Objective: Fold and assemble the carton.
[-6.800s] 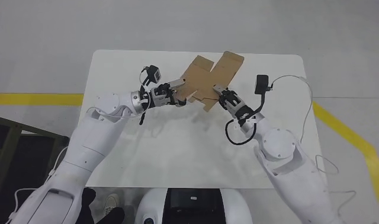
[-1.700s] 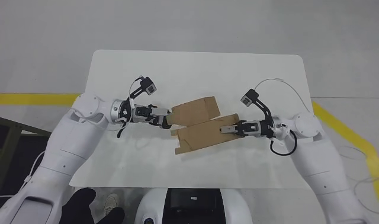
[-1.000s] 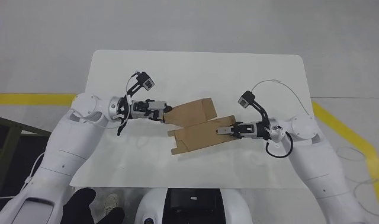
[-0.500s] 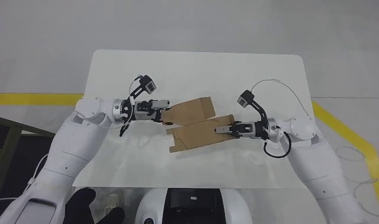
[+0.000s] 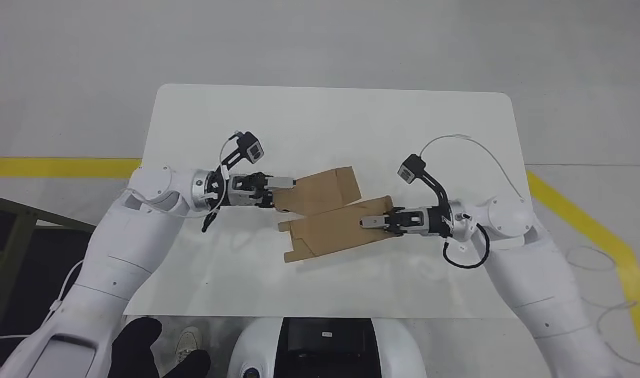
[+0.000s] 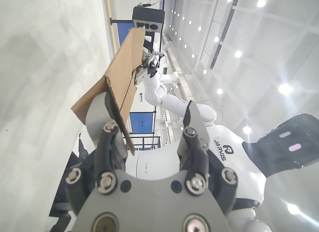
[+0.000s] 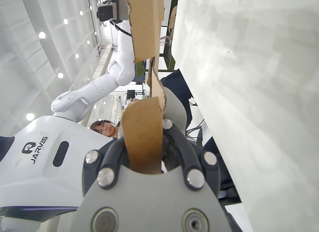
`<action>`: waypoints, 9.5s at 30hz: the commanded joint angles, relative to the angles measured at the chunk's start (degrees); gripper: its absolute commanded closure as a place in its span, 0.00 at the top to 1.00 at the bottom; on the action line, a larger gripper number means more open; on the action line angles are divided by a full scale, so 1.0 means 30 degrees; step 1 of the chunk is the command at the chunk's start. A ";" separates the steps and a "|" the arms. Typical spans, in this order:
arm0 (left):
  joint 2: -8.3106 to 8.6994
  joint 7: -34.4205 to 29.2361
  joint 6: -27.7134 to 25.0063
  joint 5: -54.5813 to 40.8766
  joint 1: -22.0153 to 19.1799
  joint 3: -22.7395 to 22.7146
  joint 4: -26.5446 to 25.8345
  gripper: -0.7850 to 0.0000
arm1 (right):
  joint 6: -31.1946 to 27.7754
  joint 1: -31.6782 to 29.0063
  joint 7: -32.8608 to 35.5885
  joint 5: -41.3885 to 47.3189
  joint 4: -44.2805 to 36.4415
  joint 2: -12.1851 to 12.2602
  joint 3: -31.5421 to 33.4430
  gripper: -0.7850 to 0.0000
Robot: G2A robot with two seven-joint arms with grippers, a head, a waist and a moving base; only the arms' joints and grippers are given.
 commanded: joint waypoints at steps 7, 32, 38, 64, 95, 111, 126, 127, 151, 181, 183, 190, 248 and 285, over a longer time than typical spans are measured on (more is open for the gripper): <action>-0.0019 -0.0638 0.0472 0.0741 -0.0164 0.0144 0.0193 0.44 | 0.0036 0.0100 0.0001 -0.0159 -0.0031 0.0049 -0.0132 0.00; 0.0030 -0.1063 0.1163 0.2033 -0.0237 0.0053 -0.0002 0.00 | 0.0495 0.0120 -0.0802 -0.0920 -0.0114 0.0272 -0.0147 1.00; 0.0085 -0.1225 0.0687 0.2144 -0.0189 -0.0229 -0.0423 0.00 | 0.0240 -0.0359 -0.2239 -0.1685 0.0121 0.0626 0.1474 1.00; -0.0195 -0.2626 -0.0160 0.1706 -0.0196 0.0588 -0.1467 0.00 | -0.3264 -0.0519 -0.3645 0.4239 -0.1245 -0.0126 -0.0041 1.00; -0.0257 -0.2960 -0.0212 0.1232 -0.0263 0.0313 -0.1547 0.00 | -0.4007 -0.0427 -0.3091 0.4756 -0.0839 -0.0944 -0.2674 0.95; -0.0261 -0.3289 -0.0084 0.1271 -0.0175 0.0297 -0.1674 0.00 | -0.3802 0.0221 -0.2777 0.2990 -0.0301 -0.1011 -0.2551 0.76; -0.0265 -0.3460 -0.0005 0.1319 -0.0185 0.0481 -0.1975 0.00 | -0.3227 0.0760 -0.2116 0.2108 0.0228 -0.1021 -0.2592 0.26; -0.0256 -0.3460 -0.0002 0.1307 -0.0191 0.0502 -0.1988 0.00 | -0.3189 0.0793 -0.2056 0.2059 0.0254 -0.1020 -0.2595 0.24; 0.0104 -0.3460 -0.0304 0.0727 -0.0429 0.0610 -0.2156 1.00 | -0.2680 0.0960 -0.1842 0.0537 0.0196 -0.0935 -0.2504 0.00; -0.0583 -0.2525 -0.0978 -0.0716 -0.0693 0.1488 -0.4296 1.00 | -0.1385 0.0508 -0.3615 -0.0595 -0.1186 -0.0837 -0.2252 0.00; -0.0601 -0.2505 -0.0845 -0.0504 -0.0767 0.1522 -0.4231 1.00 | -0.1301 0.0452 -0.3648 -0.0588 -0.1274 -0.0824 -0.2211 0.00; -0.0695 -0.2417 -0.0722 0.0068 -0.0816 0.1767 -0.3885 1.00 | -0.1260 0.0246 -0.3727 -0.0550 -0.1578 -0.0786 -0.2089 0.00; -0.0095 -0.0922 -0.0684 0.1807 0.0300 -0.1164 -0.3056 1.00 | -0.1027 -0.1066 -0.4978 -0.1036 -0.2655 -0.0488 -0.1126 0.00; -0.0186 -0.0832 -0.0917 0.1786 0.0033 -0.1191 -0.2854 1.00 | -0.1232 -0.1068 -0.4851 -0.0469 -0.3314 -0.0633 -0.1743 0.00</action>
